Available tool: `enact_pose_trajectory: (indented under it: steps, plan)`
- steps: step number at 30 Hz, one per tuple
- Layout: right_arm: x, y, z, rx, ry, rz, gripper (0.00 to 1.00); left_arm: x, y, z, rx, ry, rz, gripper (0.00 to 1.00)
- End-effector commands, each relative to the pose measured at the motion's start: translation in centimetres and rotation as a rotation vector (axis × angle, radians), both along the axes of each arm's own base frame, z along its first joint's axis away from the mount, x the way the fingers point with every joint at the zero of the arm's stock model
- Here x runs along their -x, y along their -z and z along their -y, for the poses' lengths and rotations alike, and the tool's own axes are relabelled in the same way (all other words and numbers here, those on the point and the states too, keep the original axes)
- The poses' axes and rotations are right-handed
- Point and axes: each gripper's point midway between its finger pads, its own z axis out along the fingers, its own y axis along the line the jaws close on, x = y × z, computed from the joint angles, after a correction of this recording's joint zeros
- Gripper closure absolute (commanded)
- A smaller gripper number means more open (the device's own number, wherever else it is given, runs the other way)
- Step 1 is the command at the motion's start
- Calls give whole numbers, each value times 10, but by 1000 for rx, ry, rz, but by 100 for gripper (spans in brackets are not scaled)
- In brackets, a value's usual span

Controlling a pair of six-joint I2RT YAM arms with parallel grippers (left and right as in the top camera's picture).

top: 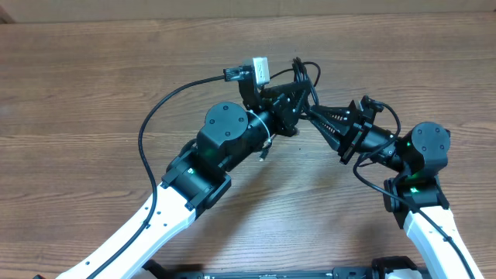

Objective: Untangle cables

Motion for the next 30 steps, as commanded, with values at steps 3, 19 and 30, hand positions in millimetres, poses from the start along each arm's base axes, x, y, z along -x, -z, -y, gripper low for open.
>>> enact_pose_trajectory:
  steps: [3,19,30]
  plan:
    - [-2,2,0,2,16,-3,90,12,-13,8,29,62,14,95]
    - [3,2,-2,97,-9,167,96,3,-12,0,28,-7,16,96]
    - [5,-7,-3,296,4,592,96,-40,-8,-54,101,-350,-61,96]
